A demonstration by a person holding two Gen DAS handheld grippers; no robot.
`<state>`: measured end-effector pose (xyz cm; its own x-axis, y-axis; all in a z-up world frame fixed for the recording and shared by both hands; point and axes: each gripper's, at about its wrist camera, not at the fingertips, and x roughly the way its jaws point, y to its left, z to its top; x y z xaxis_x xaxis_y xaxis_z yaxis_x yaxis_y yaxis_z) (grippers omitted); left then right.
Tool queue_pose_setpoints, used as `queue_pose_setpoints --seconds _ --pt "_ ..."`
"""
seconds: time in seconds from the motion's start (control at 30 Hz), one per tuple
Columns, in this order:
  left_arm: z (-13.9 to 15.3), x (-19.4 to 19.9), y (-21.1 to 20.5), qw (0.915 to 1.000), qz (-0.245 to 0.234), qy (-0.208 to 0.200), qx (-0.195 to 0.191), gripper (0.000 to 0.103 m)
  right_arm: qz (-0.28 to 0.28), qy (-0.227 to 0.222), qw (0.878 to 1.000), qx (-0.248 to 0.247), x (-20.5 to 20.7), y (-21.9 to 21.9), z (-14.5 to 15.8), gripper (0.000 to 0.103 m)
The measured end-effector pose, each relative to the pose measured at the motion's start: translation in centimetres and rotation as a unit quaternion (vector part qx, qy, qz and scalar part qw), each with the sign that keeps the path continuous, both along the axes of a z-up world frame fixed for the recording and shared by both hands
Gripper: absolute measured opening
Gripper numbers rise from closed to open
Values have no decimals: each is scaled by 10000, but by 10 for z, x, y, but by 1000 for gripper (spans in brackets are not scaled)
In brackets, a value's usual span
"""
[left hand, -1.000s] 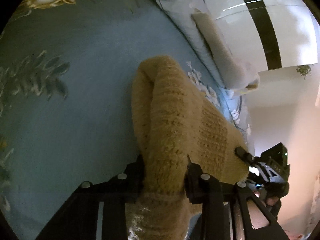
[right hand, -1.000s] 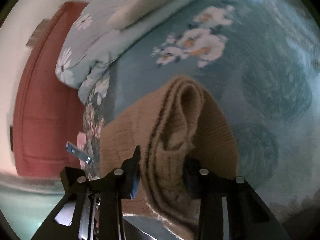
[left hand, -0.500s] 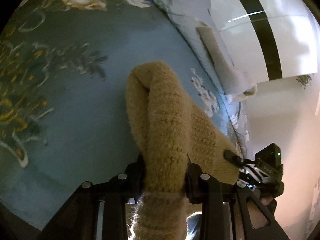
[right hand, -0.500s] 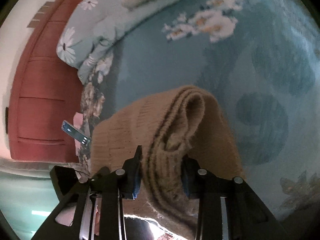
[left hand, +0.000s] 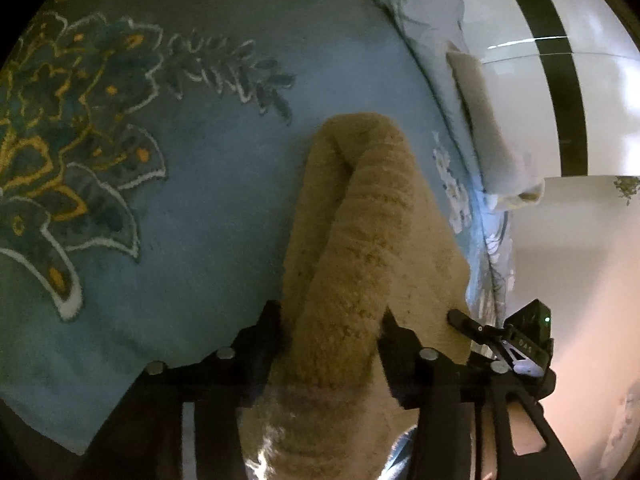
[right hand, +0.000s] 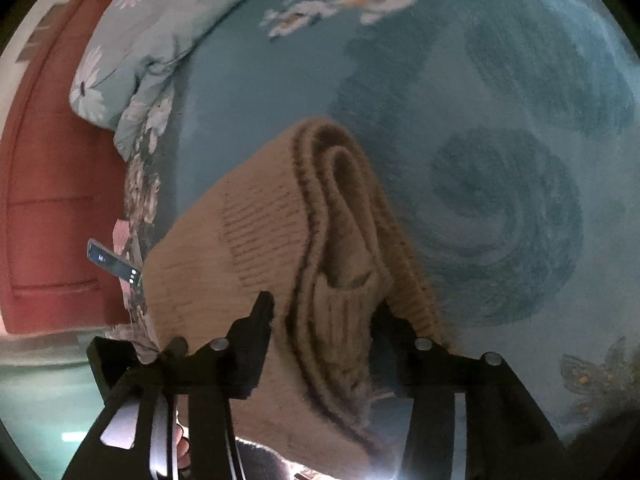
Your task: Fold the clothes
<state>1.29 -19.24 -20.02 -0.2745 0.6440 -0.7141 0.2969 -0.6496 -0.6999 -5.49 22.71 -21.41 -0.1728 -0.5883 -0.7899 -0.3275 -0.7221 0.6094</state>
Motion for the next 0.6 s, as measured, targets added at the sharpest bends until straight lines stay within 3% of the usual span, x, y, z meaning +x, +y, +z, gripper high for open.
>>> queue_pose_setpoints --seconds 0.17,0.27,0.3,0.4,0.6 --pt "-13 -3 0 9997 95 -151 159 60 -224 24 9997 -83 3 0 -7 55" --pt "-9 -3 3 9999 128 -82 53 58 -197 70 9998 -38 3 -5 -3 54" --pt "-6 -2 4 9999 161 -36 -9 51 -164 89 9998 -17 3 -8 -2 44" --pt "11 1 11 9996 163 152 -166 35 -172 116 9996 -194 6 -11 5 34" --pt "55 3 28 9976 69 540 -422 32 124 376 9990 -194 4 -17 38 33"
